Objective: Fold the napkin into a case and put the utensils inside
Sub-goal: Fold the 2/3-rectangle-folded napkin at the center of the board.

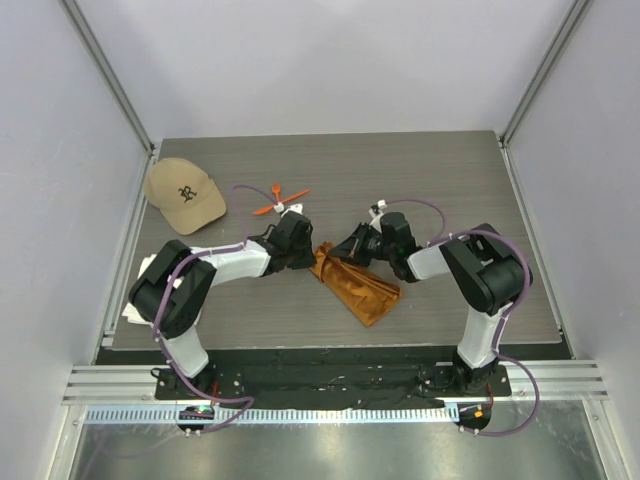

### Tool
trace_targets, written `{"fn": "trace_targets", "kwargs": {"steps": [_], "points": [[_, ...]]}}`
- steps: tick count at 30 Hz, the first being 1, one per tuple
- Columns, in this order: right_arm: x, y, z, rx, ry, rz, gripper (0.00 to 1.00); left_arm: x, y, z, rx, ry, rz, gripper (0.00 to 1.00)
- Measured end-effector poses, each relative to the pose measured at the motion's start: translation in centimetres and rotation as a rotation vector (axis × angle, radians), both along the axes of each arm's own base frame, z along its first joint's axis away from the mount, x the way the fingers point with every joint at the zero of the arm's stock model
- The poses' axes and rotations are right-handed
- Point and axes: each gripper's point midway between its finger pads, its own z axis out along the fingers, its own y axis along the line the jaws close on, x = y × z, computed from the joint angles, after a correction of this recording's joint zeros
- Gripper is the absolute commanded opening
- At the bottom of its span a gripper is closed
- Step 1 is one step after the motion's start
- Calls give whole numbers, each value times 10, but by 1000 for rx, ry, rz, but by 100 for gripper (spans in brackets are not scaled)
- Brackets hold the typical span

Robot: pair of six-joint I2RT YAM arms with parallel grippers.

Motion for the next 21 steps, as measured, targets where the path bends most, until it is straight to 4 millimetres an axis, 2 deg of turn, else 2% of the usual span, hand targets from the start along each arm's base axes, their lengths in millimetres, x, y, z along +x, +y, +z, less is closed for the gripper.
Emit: {"fn": "trace_targets", "kwargs": {"steps": [11, 14, 15, 18, 21], "points": [[-9, 5, -12, -60, -19, 17, 1, 1, -1, 0, -6, -2, -2, 3], [-10, 3, -15, -68, -21, 7, 1, 0, -3, 0, -11, 1, -9, 14], [-11, 3, -16, -71, -21, 4, 1, -1, -3, 0, -14, 2, -12, 23], [-11, 2, -18, -72, -20, -2, 1, -2, -7, 3, -25, -1, -33, 34], [-9, 2, -18, -69, -24, -8, 1, -7, -12, 9, -21, -11, -65, 36]]}}
